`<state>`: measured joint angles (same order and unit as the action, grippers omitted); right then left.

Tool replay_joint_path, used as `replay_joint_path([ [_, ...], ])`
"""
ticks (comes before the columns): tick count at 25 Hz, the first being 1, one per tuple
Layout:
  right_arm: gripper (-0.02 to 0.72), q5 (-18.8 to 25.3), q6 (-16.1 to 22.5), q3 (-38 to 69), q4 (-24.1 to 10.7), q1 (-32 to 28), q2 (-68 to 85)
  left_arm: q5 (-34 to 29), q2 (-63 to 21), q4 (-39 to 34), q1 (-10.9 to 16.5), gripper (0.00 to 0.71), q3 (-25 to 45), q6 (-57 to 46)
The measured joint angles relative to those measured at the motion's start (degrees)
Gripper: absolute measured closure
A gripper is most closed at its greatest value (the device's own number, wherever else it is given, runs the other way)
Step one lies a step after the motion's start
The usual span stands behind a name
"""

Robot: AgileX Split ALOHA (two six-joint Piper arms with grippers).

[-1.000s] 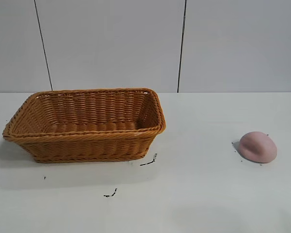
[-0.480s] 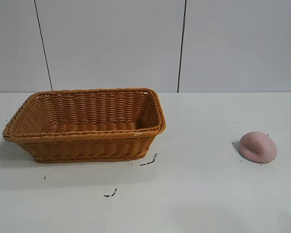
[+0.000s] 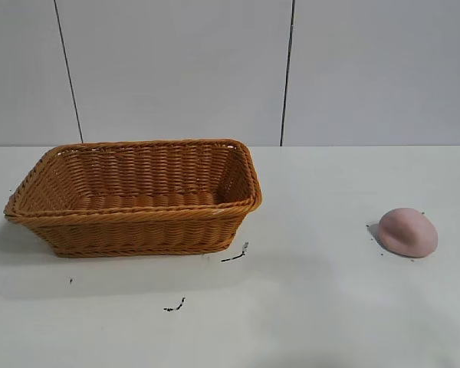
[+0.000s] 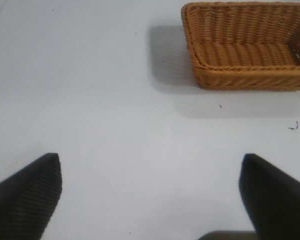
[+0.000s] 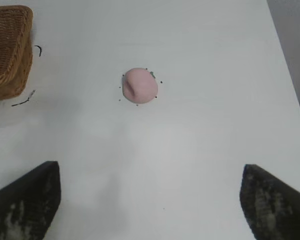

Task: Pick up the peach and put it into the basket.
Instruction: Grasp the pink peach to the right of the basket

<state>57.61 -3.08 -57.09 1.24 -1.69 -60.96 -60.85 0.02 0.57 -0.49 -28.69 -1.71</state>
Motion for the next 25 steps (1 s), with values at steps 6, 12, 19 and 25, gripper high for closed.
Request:
replay_joint_path([
  [6, 0.028, 2.85, -0.06, -15.13, 0.19, 0.06, -22.70, 0.00, 0.00, 0.00, 0.00, 0.017, 0.00, 0.00],
  [12, 0.028, 1.89, -2.06, -23.38, 0.36, 4.25, -37.33, 0.00, 0.00, 0.00, 0.00, 0.017, 0.00, 0.00],
  [19, 0.028, -1.24, -0.79, -23.96, -0.67, 4.89, -47.04, 0.00, 0.00, 0.00, 0.00, 0.017, 0.00, 0.00],
  [25, 0.028, -4.56, -0.07, -24.01, -1.24, 4.89, -54.41, 0.00, 0.00, 0.00, 0.00, 0.017, 0.00, 0.00],
])
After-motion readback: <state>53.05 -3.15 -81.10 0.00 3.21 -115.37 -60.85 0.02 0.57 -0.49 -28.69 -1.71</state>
